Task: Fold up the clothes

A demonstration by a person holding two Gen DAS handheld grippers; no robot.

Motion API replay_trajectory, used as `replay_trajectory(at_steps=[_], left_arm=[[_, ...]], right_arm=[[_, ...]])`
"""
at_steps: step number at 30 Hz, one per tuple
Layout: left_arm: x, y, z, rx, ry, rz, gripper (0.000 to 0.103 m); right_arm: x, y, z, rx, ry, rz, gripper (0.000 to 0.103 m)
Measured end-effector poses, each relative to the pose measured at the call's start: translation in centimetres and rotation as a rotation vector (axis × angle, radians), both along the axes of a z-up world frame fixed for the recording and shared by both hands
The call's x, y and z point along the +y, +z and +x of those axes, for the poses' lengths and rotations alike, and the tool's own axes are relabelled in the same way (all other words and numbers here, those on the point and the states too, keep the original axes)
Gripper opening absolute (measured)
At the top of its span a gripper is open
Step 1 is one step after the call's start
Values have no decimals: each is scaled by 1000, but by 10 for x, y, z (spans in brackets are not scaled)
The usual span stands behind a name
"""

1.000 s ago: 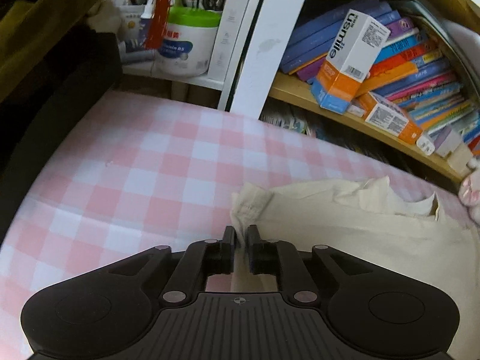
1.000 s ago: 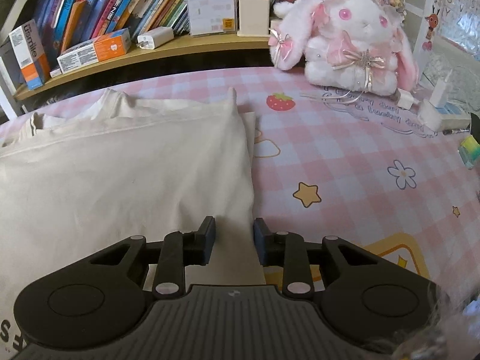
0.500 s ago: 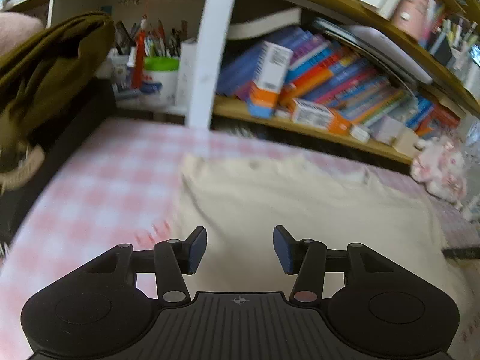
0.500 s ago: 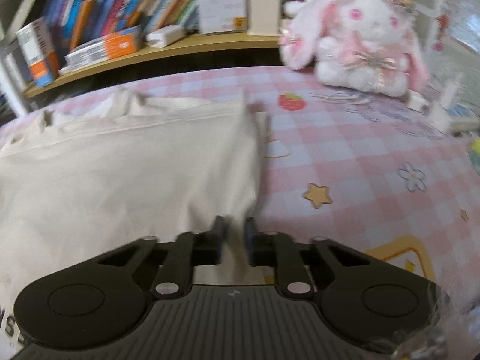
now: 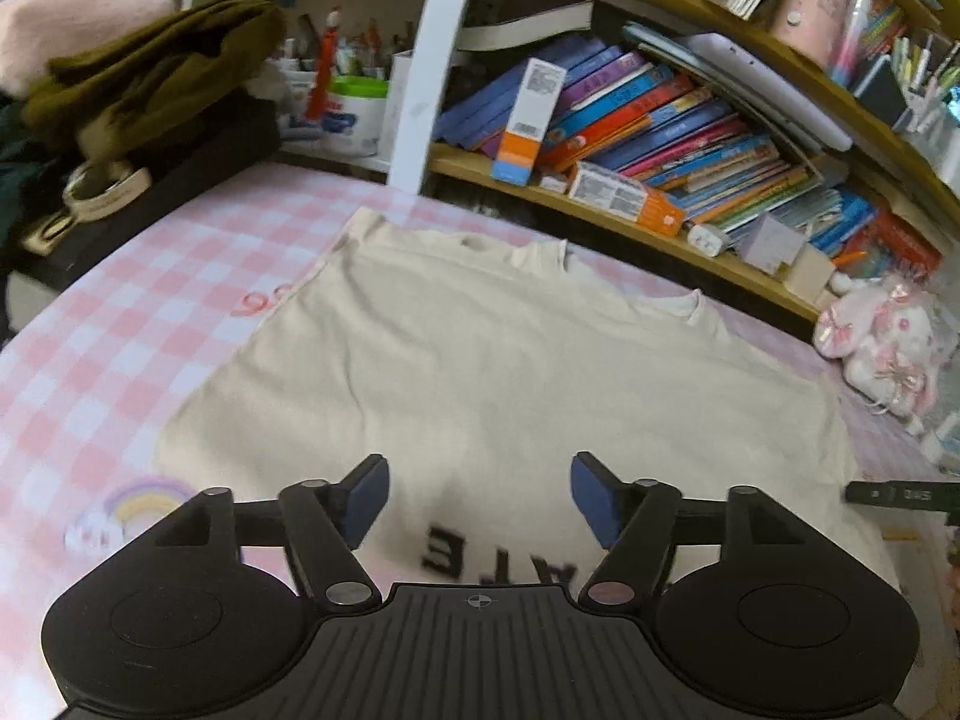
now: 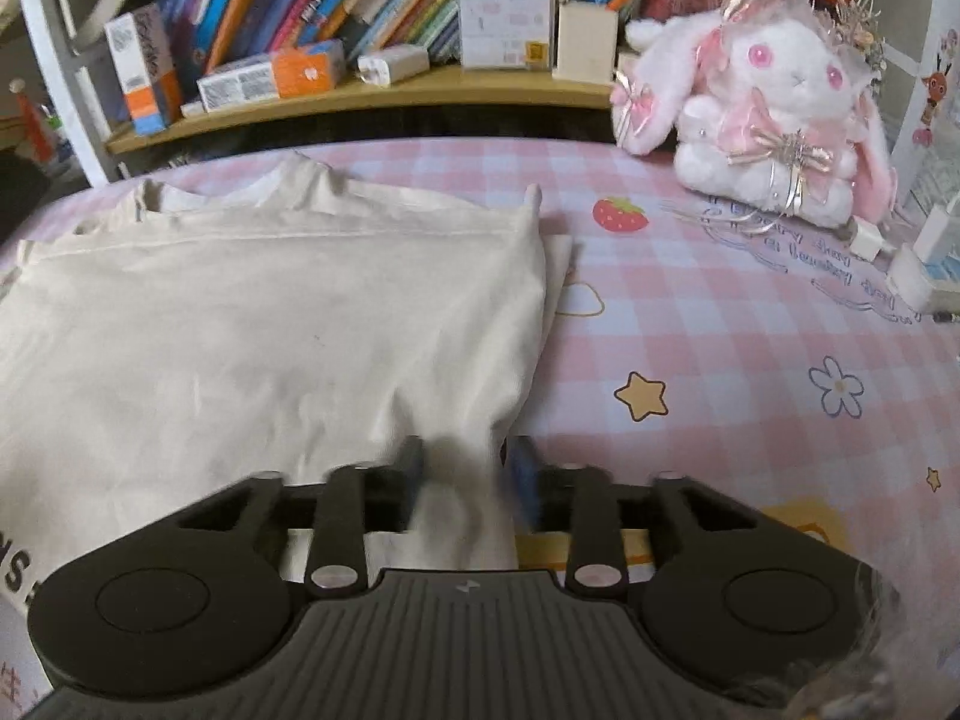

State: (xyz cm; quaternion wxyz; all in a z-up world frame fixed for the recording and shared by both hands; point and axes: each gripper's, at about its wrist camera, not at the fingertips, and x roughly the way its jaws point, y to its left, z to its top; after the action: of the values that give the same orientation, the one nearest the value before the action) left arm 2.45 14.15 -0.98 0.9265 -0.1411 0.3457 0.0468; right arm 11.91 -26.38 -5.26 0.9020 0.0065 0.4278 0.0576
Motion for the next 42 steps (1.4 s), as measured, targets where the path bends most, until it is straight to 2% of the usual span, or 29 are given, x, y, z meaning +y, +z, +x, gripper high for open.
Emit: replay_trajectory(at_steps=[4, 7, 10, 11, 15, 17, 22, 34, 42], left_arm=[[-19, -3, -13, 16, 54, 11, 71], [-31, -5, -22, 24, 105, 14, 77], [-42, -5, -30, 39, 144, 35, 79], [-45, -5, -33, 46, 153, 44, 80], [-56, -4, -42, 69, 194, 97, 87], [-60, -4, -46, 81, 211, 119, 92], [-64, -8, -50, 122, 209, 114, 93], [-48, -12, -45, 145, 93, 66, 93], [-6, -20, -33, 176, 17, -41, 93]], right_arm=[[0, 11, -20, -44, 49, 6, 51], [4, 19, -37, -78, 90, 0, 62], [9, 25, -59, -108, 104, 11, 75], [10, 27, -65, -113, 99, 16, 83], [11, 24, -85, -90, 93, 52, 96], [12, 20, -93, -69, 83, 51, 96], [15, 14, -104, -35, 77, 38, 97], [25, 18, -119, -29, -19, 30, 99], [55, 23, -133, -28, -75, 9, 99]])
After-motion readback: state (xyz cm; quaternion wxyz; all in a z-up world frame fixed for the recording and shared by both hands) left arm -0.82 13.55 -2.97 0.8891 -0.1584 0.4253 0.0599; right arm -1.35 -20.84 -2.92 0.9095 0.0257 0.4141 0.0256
